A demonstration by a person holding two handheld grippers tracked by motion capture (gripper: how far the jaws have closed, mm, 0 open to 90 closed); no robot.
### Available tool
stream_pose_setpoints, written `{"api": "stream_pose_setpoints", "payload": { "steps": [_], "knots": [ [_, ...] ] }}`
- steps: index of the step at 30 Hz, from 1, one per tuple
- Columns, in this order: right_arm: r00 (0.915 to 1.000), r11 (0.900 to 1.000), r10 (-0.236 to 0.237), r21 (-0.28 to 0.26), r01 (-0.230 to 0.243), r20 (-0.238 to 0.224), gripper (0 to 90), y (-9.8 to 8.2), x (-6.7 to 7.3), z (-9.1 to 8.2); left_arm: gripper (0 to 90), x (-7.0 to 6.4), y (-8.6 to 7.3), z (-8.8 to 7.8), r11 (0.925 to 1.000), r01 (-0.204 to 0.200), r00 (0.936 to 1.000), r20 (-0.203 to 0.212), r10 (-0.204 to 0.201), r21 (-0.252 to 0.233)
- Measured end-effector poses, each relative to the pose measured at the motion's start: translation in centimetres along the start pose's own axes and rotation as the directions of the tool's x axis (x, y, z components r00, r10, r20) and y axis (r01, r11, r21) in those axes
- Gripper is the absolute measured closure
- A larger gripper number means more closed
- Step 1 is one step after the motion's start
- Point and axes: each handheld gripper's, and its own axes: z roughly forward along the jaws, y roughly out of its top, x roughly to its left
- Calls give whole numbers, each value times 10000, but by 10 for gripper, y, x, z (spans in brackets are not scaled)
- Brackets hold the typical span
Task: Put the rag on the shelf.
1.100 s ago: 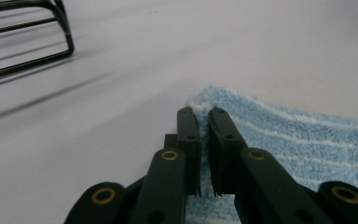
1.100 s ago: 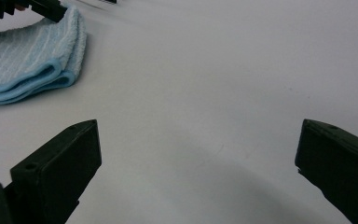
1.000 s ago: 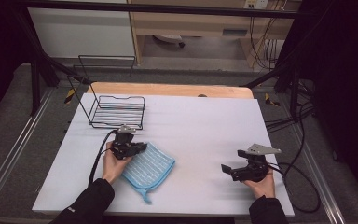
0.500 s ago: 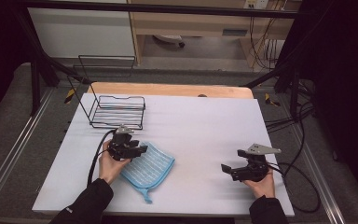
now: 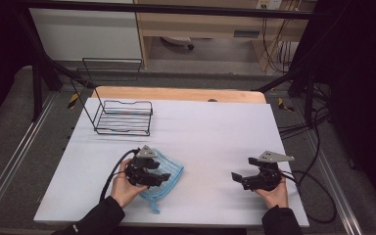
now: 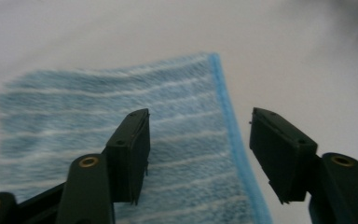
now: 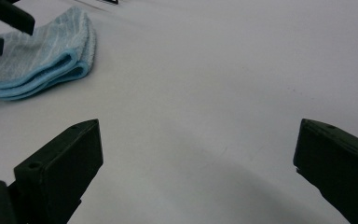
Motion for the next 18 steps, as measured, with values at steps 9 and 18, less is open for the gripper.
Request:
{"api": "stream_pose_setpoints", "payload": {
  "steps": [9,18],
  "knots": [
    [10000,10000,-69,47,69,-21,25,1,2,1,481,-30,-16,15,9940,-631,9978,-141,646,898],
    [9999,10000,-75,52,75,-101,40,4,9,4,569,-30,-22,22,9940,-592,9961,-594,648,920]
  ]
}}
